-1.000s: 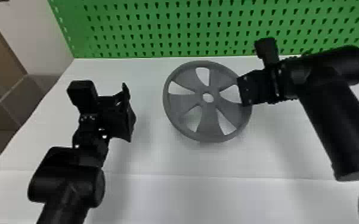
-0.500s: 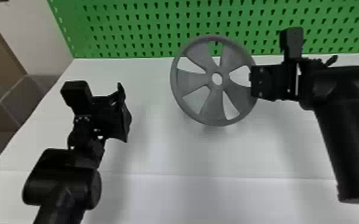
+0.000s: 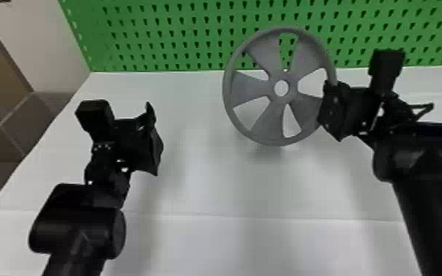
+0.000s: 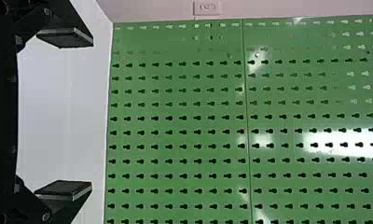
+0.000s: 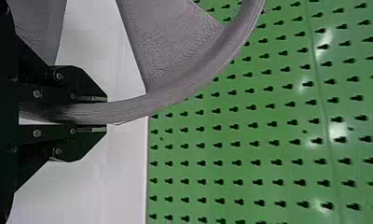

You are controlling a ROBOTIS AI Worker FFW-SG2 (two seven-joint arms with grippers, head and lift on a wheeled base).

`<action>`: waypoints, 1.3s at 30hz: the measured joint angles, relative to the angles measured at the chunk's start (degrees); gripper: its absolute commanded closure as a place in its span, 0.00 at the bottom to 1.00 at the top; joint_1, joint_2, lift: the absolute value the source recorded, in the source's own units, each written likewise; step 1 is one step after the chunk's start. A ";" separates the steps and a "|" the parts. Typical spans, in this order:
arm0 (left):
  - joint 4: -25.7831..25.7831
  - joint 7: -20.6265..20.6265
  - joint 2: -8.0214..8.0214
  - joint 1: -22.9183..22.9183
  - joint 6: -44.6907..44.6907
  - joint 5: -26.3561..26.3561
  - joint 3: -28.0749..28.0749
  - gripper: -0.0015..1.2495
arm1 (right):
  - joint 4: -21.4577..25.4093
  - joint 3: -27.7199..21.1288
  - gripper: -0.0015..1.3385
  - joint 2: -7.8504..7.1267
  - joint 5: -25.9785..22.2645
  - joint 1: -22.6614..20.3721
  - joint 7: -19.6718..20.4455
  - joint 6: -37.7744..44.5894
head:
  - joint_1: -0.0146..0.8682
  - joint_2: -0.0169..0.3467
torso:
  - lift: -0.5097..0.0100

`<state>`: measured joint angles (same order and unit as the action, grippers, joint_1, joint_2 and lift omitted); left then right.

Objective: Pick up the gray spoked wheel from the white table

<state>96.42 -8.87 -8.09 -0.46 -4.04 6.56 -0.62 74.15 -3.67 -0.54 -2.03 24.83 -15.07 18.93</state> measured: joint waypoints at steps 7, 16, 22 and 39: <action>0.00 0.00 0.00 -0.07 0.00 0.17 -0.27 0.16 | -0.17 0.46 0.91 0.09 -0.90 -4.60 3.31 -14.26 | 0.90 0.42 | 0.82; 0.00 0.00 0.07 -0.06 0.16 0.66 -0.82 0.16 | -1.21 2.39 0.91 0.52 -3.34 -9.71 9.27 -27.75 | 0.90 0.42 | 0.82; 0.00 0.00 0.10 0.24 0.73 1.03 -1.08 0.16 | -2.09 3.85 0.91 0.54 -2.73 -12.16 13.03 -34.25 | 0.90 0.42 | 0.82; 0.00 0.08 0.09 1.01 1.05 3.34 -2.03 0.16 | -3.58 4.32 0.91 0.54 0.50 -13.77 16.13 -43.29 | 0.90 0.42 | 0.82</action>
<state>96.42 -8.79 -8.00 0.55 -2.99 9.90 -2.64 70.58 0.65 0.00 -1.53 11.05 1.06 -24.36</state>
